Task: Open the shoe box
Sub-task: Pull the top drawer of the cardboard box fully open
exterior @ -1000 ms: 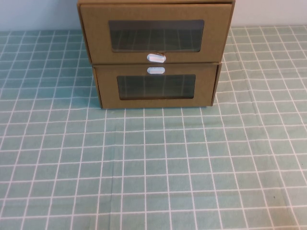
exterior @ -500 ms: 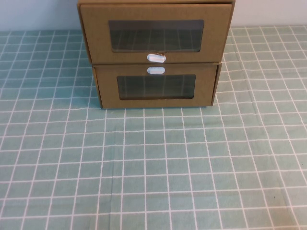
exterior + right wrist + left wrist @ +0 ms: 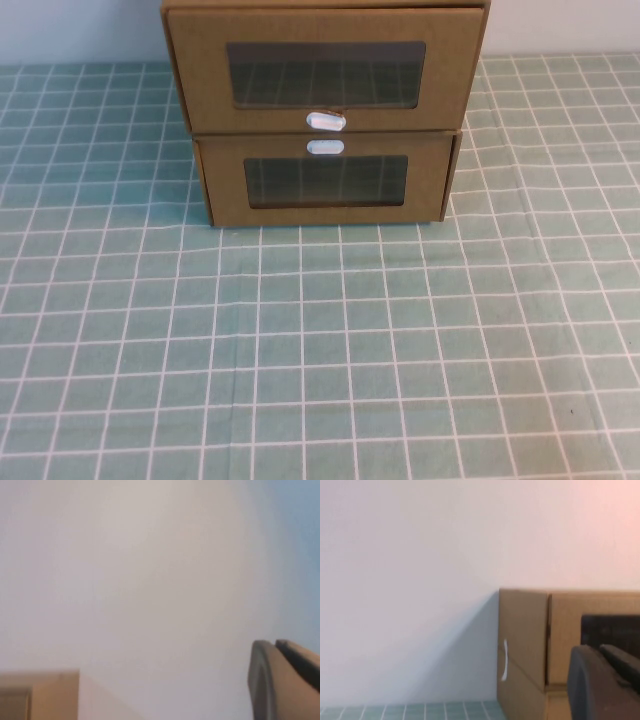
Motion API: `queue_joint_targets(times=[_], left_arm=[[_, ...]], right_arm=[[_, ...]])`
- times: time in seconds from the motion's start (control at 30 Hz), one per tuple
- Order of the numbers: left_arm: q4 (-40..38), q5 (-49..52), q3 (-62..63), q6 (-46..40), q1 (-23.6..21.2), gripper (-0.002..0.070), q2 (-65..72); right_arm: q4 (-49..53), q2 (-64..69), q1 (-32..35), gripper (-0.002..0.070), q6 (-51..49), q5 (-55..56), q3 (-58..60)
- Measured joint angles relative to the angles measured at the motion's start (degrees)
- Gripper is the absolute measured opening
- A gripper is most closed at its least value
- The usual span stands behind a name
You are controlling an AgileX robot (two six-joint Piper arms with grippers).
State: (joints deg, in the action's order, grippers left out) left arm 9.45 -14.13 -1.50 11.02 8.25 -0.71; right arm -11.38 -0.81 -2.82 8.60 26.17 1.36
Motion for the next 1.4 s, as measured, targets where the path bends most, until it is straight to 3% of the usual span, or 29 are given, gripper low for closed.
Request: queue_joint_targets(times=[0.2, 0.33, 0.43, 0.53, 0.63, 0.73, 0.83, 1.0, 1.17, 1.4], left_arm=[[0.1, -5.6, 0.0, 0.0, 0.0, -0.0005, 0.0], [-1.4, -17.3, 0.0, 0.6, 0.0, -0.0005, 0.0], [-7.3, -25.8, 0.6, 0.7, 0.0, -0.0005, 0.0], [-17.1, -27.2, 6.1, 0.6, 0.0, -0.0005, 0.0], [-24.7, -27.0, 14.5, -2.2, 0.0, -0.0005, 0.1], [-26.7, -25.7, 24.5, -4.4, 0.0, -0.0005, 3.7], [-27.1, -18.0, 35.6, -5.2, 0.0, -0.0005, 9.6], [-26.2, 9.4, 55.3, -5.4, 0.0, -0.0005, 23.0], [-25.5, 30.9, 67.0, -5.9, 0.0, -0.0005, 35.6], [-25.0, 38.0, 68.6, -6.5, 0.0, -0.0005, 47.2]], right_arm=[[-0.4, 0.0, 0.0, -0.0014, -3.0, 18.9, 0.0], [-0.6, 0.0, 0.0, -0.0013, -9.5, 24.2, -0.4], [-0.8, 0.0, 0.0, -0.0013, -11.3, 24.3, -4.6], [-1.2, 0.0, 0.0, -0.0013, -11.8, 21.6, -13.0], [-4.3, 0.0, 0.0, -0.0013, -12.0, 13.7, -24.1], [-12.4, 1.3, 0.0, -0.0013, -12.1, 4.4, -34.5], [-18.7, 6.3, 0.0, -0.0013, -11.6, -2.3, -43.3], [-20.5, 17.7, 0.0, -0.0013, -3.3, -20.9, -55.8], [-18.6, 31.2, 0.0, -0.0013, 0.3, -39.4, -63.5], [-10.9, 43.5, 0.0, -0.0013, 5.5, -46.6, -63.8]])
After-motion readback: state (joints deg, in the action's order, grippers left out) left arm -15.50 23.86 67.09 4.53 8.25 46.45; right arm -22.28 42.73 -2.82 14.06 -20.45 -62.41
